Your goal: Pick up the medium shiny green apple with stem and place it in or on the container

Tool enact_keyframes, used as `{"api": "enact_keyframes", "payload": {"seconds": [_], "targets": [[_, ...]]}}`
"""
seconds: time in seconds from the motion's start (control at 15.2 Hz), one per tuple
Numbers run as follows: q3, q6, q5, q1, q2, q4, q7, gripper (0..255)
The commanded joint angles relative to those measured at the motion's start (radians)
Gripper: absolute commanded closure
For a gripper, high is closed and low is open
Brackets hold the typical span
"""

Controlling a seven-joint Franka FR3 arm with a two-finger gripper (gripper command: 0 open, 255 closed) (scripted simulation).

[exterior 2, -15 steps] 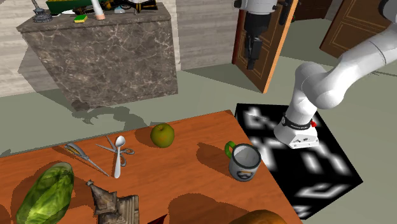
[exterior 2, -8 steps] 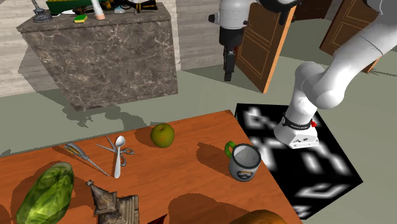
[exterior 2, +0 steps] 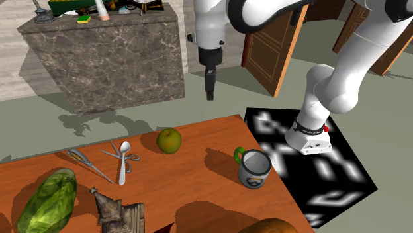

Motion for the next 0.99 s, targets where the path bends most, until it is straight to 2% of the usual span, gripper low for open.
{"api": "enact_keyframes", "payload": {"seconds": [0.0,0.46,0.86,0.92], "targets": [[0.009,0.022,-0.003,0.002,0.086,0.061,0.01,0],[0.032,0.057,-0.024,0.022,0.369,0.295,0.049,0],[0.039,0.034,-0.05,0.051,0.621,0.559,0.082,0],[0.039,0.046,-0.05,0.052,0.623,0.548,0.082,0]]}}
